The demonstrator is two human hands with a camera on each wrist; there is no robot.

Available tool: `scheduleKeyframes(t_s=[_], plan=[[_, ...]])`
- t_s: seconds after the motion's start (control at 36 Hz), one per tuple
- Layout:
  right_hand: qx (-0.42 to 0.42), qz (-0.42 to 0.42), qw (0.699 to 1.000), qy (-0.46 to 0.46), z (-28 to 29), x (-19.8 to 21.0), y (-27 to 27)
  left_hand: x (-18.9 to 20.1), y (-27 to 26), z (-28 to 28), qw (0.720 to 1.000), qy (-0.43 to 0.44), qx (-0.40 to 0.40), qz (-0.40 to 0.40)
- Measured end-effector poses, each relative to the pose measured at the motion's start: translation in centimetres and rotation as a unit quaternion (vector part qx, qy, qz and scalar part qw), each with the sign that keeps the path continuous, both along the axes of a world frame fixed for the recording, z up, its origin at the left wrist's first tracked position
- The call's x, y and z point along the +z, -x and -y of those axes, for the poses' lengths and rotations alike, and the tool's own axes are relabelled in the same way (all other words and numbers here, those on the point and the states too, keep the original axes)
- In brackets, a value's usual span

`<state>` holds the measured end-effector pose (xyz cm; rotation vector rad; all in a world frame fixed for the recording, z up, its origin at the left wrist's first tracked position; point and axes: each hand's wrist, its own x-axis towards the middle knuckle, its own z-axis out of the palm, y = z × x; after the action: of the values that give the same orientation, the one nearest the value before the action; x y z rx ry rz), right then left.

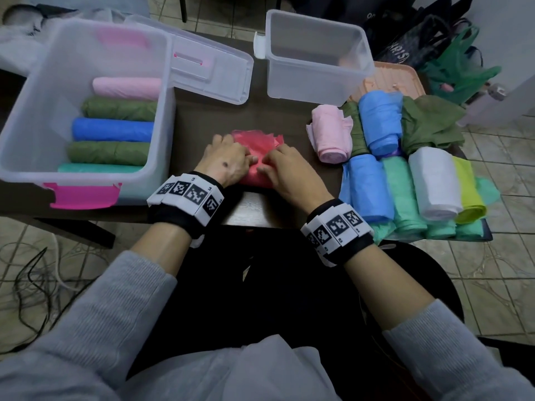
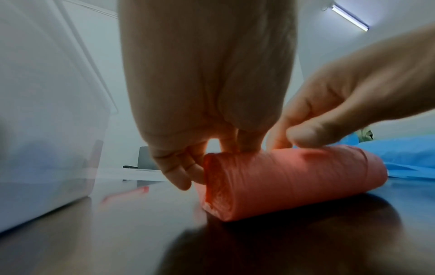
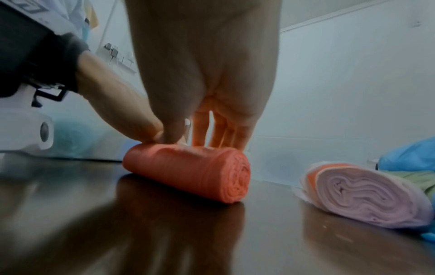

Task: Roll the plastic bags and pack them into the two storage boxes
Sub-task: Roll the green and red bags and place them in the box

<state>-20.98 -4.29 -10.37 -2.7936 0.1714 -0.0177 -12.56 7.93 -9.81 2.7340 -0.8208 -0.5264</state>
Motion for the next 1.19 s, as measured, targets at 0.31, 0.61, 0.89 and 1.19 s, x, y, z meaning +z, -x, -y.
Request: scheduleKeyframes(t_s=[0.31,0.61,0.89,1.19], plan=[[0.017,-0.032,0.999,-0.004,0.4,0.4,0.2,0.8,0.1,-0.3,0.985,0.168,0.03,0.038],[0.055,-0.184,0.978,-0.082,2.0,2.4,-2.3,0.3,-0.1,-1.6,0.98,0.182,0.048,-0.068],[0.005,-0.224,0.972,-0.066,1.5,2.2,-3.7,0.3,-0.1,-1.7,0.978,0.184,0.048,-0.087],[0.056,-0.126,0.99,-0.001,-0.1,0.8,-1.8,0.4,-0.1,-1.4,0.975,0.199,0.055,-0.087]])
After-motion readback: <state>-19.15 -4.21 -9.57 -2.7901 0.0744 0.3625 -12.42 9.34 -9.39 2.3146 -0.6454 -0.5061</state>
